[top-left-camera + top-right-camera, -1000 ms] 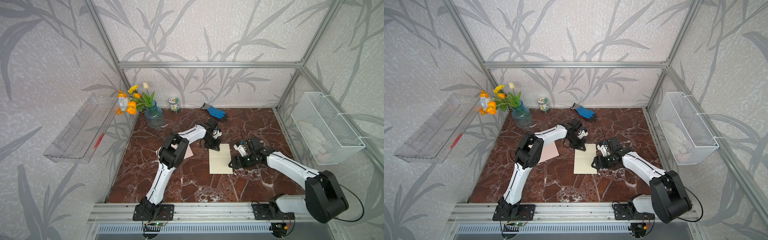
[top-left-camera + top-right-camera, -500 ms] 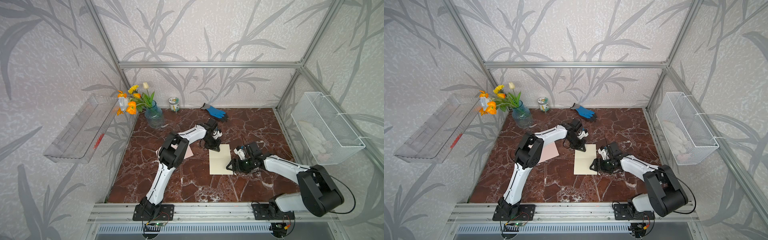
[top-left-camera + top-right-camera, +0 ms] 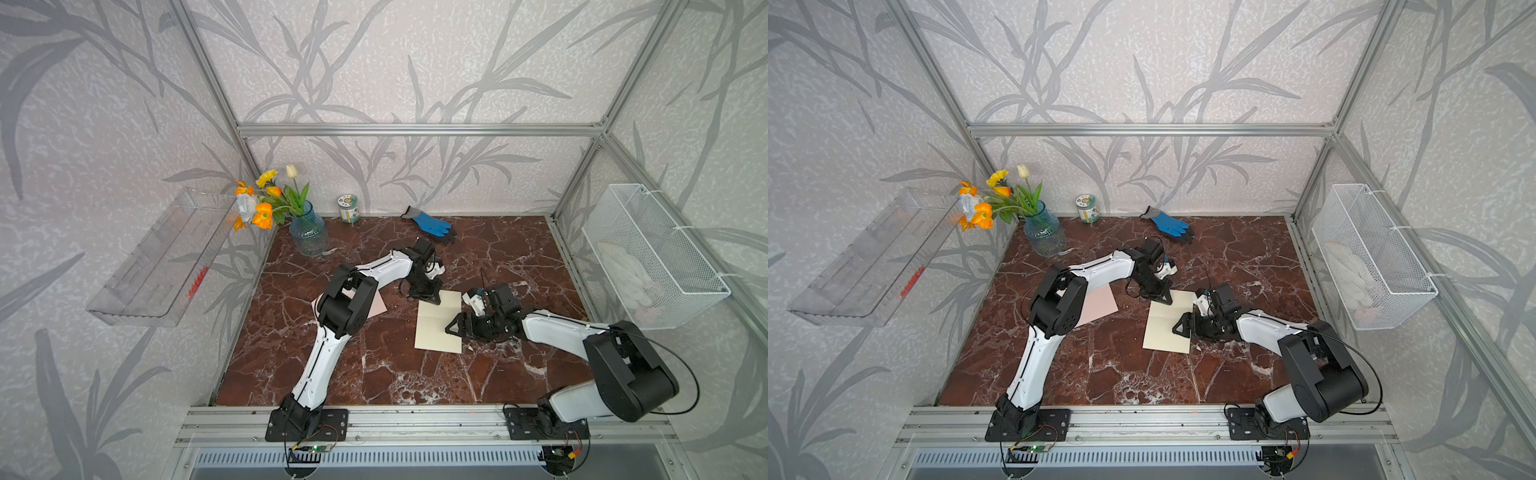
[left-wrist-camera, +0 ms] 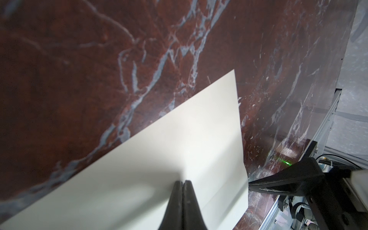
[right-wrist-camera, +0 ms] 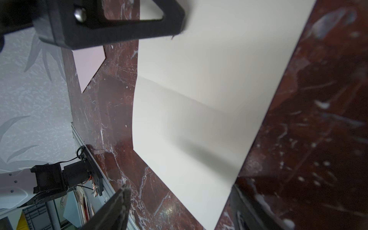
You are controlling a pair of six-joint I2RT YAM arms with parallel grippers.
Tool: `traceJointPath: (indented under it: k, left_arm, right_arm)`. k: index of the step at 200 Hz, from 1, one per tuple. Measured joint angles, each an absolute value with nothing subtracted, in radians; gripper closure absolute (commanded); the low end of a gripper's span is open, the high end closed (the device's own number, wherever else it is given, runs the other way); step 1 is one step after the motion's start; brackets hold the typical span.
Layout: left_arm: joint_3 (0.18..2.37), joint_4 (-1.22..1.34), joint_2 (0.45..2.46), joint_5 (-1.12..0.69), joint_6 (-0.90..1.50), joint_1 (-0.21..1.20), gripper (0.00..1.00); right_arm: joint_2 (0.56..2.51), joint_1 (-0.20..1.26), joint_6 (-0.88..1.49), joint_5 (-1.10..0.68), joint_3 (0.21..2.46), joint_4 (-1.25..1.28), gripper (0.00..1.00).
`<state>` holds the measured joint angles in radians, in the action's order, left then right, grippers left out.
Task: Fold the letter paper in half and place it into the envelope
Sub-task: Fold the letter paper at the center of the board.
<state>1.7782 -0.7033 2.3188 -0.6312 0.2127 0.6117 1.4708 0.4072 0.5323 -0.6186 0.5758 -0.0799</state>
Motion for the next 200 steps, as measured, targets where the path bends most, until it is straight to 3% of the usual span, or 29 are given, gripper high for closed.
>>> traceJointPath:
  k: [115, 200]
  left_arm:
    - [1.778, -0.716, 2.319, -0.627, 0.210, 0.600, 1.00]
    - [1.712, -0.645, 2.290, -0.626, 0.404, 0.561, 1.00]
  right_arm:
    - [1.483, 0.408, 0.572, -0.658, 0.562, -0.009, 0.17]
    - [1.084, 0.412, 0.670, -0.504, 0.529, -0.370, 0.13]
